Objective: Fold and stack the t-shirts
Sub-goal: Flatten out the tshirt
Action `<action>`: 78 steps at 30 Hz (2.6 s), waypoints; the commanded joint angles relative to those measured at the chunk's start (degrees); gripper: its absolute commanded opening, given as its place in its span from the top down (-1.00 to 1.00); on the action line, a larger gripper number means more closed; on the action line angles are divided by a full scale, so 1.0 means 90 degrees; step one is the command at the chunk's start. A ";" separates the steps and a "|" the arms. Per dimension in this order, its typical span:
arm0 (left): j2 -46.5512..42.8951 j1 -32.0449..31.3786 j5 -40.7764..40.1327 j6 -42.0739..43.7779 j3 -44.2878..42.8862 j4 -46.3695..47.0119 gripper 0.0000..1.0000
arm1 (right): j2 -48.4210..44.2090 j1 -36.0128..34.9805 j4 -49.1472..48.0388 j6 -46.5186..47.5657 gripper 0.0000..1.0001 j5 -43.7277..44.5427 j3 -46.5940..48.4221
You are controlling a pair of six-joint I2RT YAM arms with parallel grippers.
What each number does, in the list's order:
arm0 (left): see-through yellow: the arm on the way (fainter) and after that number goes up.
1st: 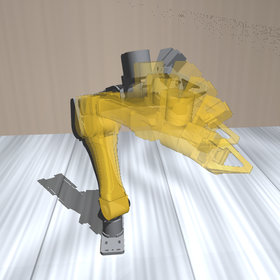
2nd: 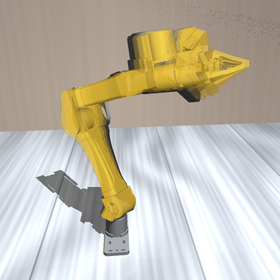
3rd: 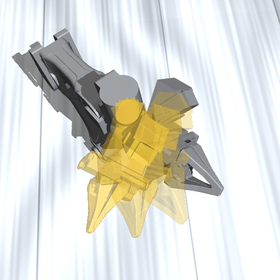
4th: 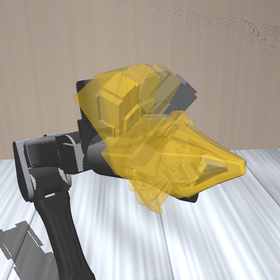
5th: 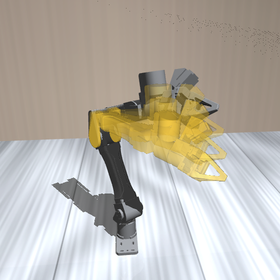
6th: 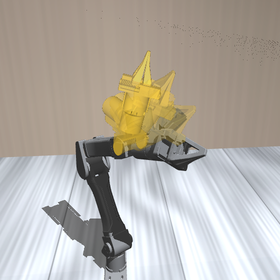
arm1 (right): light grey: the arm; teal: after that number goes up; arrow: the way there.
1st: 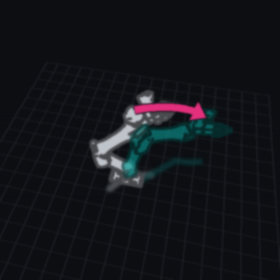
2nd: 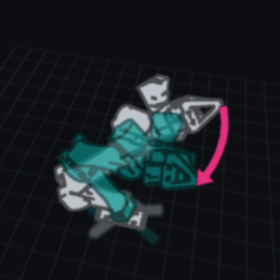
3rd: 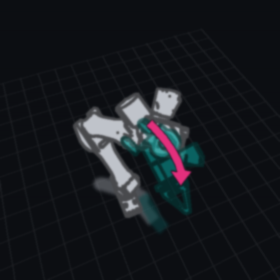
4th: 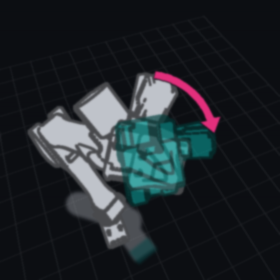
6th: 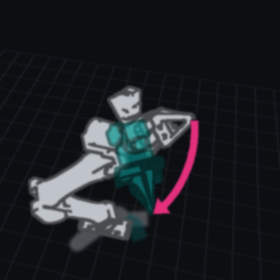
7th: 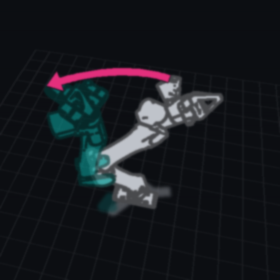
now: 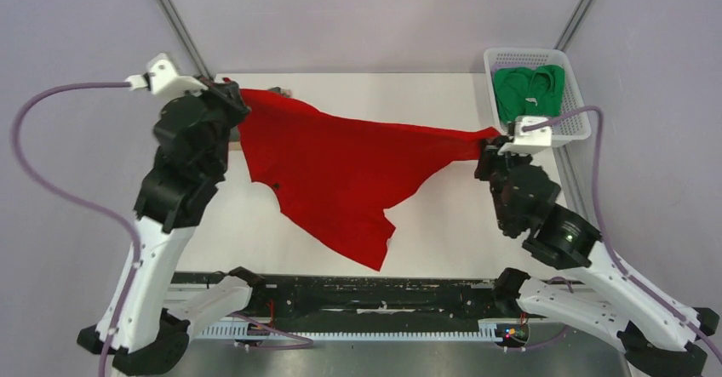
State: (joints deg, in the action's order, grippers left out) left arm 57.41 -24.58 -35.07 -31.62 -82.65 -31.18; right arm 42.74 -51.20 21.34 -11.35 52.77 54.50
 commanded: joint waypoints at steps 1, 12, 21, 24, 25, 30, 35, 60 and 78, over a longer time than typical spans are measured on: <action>-0.0492 -0.0004 0.0315 0.0702 -0.0931 0.0261 0.96 | -0.0510 0.0015 -0.0852 0.1202 1.00 -0.0480 0.0954; -0.0764 -0.0002 0.2447 0.1129 -0.3347 -0.0172 0.96 | -0.0863 0.0015 -0.0046 0.1501 1.00 -0.3626 0.2896; -0.0411 0.0196 0.2893 0.1277 -0.4684 -0.0382 0.95 | -0.1067 0.0015 0.0012 0.1349 1.00 -0.4610 0.3199; -0.0114 0.0260 0.2840 0.1310 -0.4696 -0.0383 0.95 | -0.1031 0.0014 0.0049 0.1389 1.00 -0.4308 0.3083; -0.0009 0.0257 0.2739 0.1330 -0.4651 -0.0383 0.96 | -0.0998 0.0015 0.0091 0.1390 1.00 -0.4056 0.3036; 0.0642 0.0253 0.1473 0.1641 -0.3436 0.0281 0.96 | -0.0579 0.0012 0.0119 0.1358 0.98 -0.1470 0.2355; 0.2052 0.0296 -0.0206 0.1818 -0.2044 0.0954 0.96 | 0.0453 0.0046 -0.0166 0.1272 0.96 0.2579 0.1099; 0.8187 0.0779 0.0871 0.1433 -0.5240 -0.0011 -0.99 | 0.8238 0.3961 -0.0543 0.0646 -0.39 -0.1571 0.4330; 0.6879 0.0470 0.2964 -0.0024 -0.2001 0.0254 -0.99 | 0.5575 0.3932 -0.2254 0.0303 -0.96 -0.5844 -0.0422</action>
State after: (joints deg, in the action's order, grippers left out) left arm 114.45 -20.40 -12.32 -27.44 -99.61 -30.17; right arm 94.63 -15.90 5.58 -6.92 4.71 53.41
